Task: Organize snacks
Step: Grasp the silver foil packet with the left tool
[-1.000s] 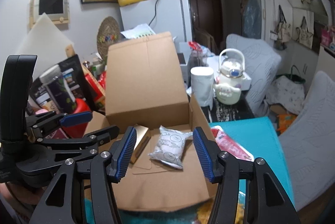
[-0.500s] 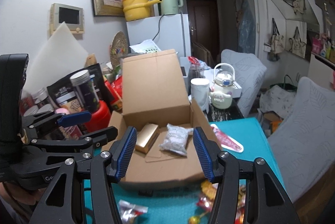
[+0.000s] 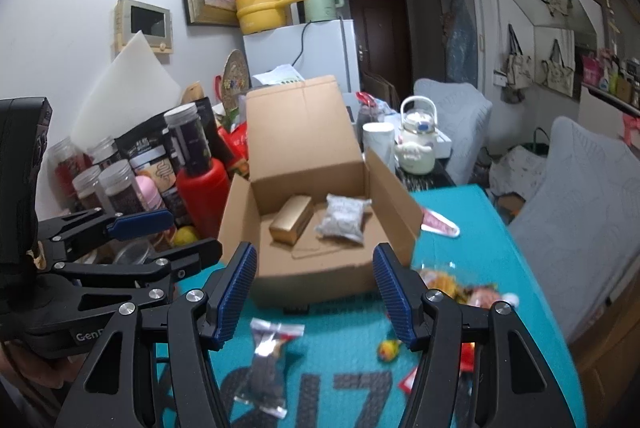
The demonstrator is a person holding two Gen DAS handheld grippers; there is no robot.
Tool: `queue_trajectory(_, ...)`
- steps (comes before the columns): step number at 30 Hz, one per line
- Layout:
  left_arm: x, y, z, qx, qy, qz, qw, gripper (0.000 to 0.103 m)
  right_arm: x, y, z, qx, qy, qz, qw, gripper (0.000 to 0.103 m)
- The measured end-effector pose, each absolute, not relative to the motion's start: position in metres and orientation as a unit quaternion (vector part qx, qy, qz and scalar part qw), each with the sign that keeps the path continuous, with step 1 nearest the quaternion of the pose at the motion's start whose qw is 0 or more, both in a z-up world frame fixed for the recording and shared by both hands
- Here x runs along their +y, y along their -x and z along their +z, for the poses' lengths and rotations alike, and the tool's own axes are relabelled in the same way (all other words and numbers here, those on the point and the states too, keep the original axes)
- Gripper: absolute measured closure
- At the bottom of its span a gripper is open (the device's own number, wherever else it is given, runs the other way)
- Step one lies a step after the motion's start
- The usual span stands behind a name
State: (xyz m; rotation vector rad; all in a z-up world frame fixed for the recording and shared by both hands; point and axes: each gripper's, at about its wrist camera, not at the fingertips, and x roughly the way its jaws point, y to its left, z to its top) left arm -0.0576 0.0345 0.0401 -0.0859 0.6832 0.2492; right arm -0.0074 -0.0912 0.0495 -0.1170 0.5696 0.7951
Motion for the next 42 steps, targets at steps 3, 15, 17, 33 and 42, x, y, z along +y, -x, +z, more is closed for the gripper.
queue_trajectory(3,0.028,0.067,0.032,0.339,0.038,0.114,0.933,0.042,-0.098,0.018,0.04,0.281,0.055,0.378,0.88,0.042)
queue_trajectory(15,0.014,0.088,-0.004,0.361,0.046,0.084,0.928,0.042,-0.123,0.042,-0.002,0.323,0.048,0.346,0.88,0.042)
queue_trajectory(17,0.013,0.089,-0.011,0.366,0.049,0.08,0.926,0.042,-0.126,0.044,-0.007,0.327,0.049,0.34,0.88,0.042)
queue_trajectory(33,0.017,0.071,-0.074,0.423,0.091,0.087,0.897,0.042,-0.153,0.03,-0.066,0.386,0.026,0.295,0.874,0.042)
queue_trajectory(42,0.018,0.038,-0.109,0.463,0.096,0.097,0.876,0.042,-0.171,0.0,-0.085,0.41,0.014,0.256,0.875,0.034)
